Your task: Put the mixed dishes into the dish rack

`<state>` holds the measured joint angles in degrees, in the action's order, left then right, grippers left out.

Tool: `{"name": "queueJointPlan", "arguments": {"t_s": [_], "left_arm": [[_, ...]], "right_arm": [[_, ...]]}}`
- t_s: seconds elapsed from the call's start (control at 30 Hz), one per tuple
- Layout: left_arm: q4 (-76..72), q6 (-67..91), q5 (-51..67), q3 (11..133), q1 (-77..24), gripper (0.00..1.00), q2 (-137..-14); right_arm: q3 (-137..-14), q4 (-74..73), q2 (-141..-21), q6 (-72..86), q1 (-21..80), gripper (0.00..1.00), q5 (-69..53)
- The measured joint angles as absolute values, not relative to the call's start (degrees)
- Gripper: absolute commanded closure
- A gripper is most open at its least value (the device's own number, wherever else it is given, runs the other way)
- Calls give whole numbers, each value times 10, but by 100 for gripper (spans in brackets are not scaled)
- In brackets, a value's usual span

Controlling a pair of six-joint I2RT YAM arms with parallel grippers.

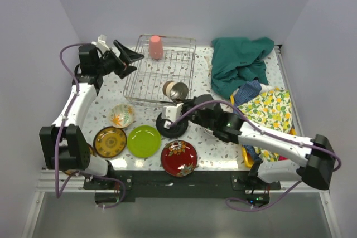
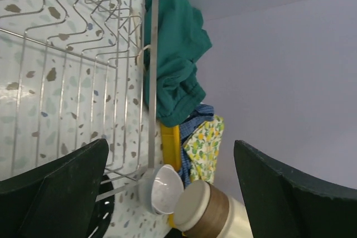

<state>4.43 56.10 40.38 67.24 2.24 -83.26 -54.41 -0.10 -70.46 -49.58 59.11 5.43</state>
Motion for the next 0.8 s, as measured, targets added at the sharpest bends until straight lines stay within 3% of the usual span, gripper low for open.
{"name": "queueJointPlan", "arguments": {"t_s": [0.37,0.5,0.8], "left_arm": [[-29,740,451,666,15,4,-901],[-31,771,452,666,-6,6,-901],[-32,799,452,667,-54,7,-901]], "right_arm": [[-503,567,-935,-585,624,100,241],[-516,641,-983,-604,623,100,265],[-528,656,-991,-594,624,100,276]]}}
